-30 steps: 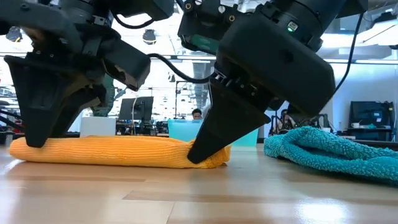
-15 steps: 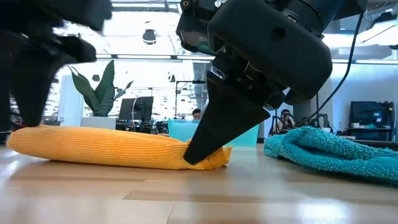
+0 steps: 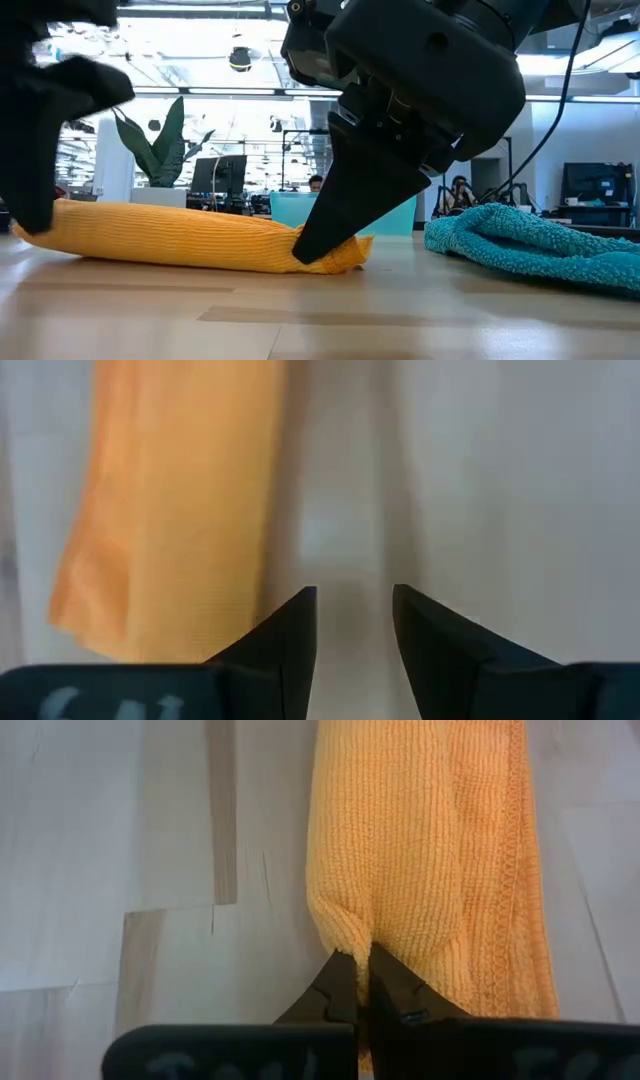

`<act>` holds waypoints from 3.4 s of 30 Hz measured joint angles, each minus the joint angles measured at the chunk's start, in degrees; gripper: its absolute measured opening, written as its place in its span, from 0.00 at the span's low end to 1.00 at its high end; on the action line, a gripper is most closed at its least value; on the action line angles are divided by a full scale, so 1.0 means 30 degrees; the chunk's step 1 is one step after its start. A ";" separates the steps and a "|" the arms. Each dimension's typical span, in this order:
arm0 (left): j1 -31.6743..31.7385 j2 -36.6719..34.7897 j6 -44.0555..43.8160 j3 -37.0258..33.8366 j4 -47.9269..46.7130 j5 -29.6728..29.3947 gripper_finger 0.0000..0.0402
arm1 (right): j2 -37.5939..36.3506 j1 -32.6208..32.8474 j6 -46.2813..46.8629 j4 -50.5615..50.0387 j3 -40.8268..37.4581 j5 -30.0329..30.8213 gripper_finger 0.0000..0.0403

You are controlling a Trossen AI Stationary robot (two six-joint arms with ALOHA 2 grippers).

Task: Roll microfiber towels into tight, uniform cylinder then place into a basket
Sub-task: Roll the yellow microfiber cloth, then put the yellow microfiber cloth into the blue bin

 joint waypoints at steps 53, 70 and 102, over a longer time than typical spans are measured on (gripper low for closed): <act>0.1415 0.0020 -0.0137 0.1963 -0.3673 -0.2742 0.31 | 0.0047 -0.0342 0.2339 -0.0126 0.0758 -0.4129 0.04; 0.2869 -0.0075 -0.1137 -0.1708 0.0447 -0.2752 0.31 | 0.0040 -0.0375 0.3267 -0.0144 0.0750 -0.4101 0.15; 0.2468 -0.0010 -0.7010 -0.1744 0.0262 -0.2240 0.31 | -0.3871 -0.1382 -0.0685 -0.4256 0.0713 0.0421 0.40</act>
